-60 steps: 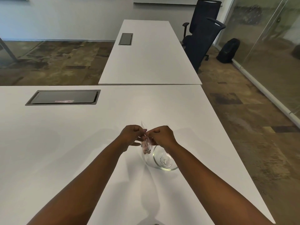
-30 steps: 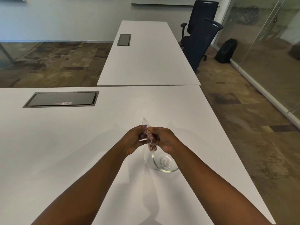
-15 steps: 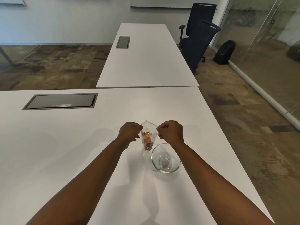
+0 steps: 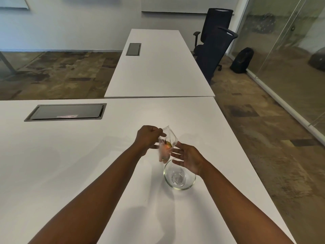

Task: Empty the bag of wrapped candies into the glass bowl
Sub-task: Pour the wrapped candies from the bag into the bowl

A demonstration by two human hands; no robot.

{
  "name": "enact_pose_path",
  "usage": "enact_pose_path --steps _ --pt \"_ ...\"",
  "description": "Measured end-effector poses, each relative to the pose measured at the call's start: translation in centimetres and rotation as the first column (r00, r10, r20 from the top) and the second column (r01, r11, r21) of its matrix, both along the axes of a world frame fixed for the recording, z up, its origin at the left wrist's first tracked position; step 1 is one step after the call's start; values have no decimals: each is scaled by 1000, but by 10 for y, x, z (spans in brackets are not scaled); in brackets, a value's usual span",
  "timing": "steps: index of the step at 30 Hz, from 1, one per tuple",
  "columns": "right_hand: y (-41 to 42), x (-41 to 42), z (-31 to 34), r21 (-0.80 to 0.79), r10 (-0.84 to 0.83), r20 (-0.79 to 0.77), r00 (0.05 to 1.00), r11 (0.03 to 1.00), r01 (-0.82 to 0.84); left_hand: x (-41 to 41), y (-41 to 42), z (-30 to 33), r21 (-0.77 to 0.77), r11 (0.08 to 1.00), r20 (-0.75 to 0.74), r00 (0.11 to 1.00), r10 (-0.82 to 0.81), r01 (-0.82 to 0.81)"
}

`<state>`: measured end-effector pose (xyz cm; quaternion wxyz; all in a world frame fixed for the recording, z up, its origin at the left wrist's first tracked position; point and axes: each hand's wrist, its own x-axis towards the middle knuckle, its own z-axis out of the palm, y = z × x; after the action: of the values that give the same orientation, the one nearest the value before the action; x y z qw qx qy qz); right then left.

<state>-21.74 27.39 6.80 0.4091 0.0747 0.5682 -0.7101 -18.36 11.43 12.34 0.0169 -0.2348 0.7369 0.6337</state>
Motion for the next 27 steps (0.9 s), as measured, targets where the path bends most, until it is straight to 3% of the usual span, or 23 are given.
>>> enact_pose_path --steps 4,9,13,17,20,23,27 --pt "11 3 -9 -142 94 -14 995 985 -95 -2 5 5 139 984 -33 994 -107 110" --pt "24 3 -20 -254 11 -9 1000 967 -13 0 4 -4 242 947 -82 977 -195 210" --pt "44 -2 -26 -145 -25 -91 995 989 12 2 -1 -20 196 946 -59 966 -252 259" --pt "60 -3 -29 148 70 -208 976 988 -39 6 0 -34 153 934 41 942 -334 324" --pt "66 -3 -32 231 99 -241 965 972 -42 12 11 -52 -86 943 74 946 -315 321" --pt "68 -2 -32 247 118 -271 955 968 -50 19 23 -69 -383 869 77 949 -307 312" --pt "68 -1 -32 256 156 -302 940 963 -77 24 27 -79 -475 832 94 957 -275 286"
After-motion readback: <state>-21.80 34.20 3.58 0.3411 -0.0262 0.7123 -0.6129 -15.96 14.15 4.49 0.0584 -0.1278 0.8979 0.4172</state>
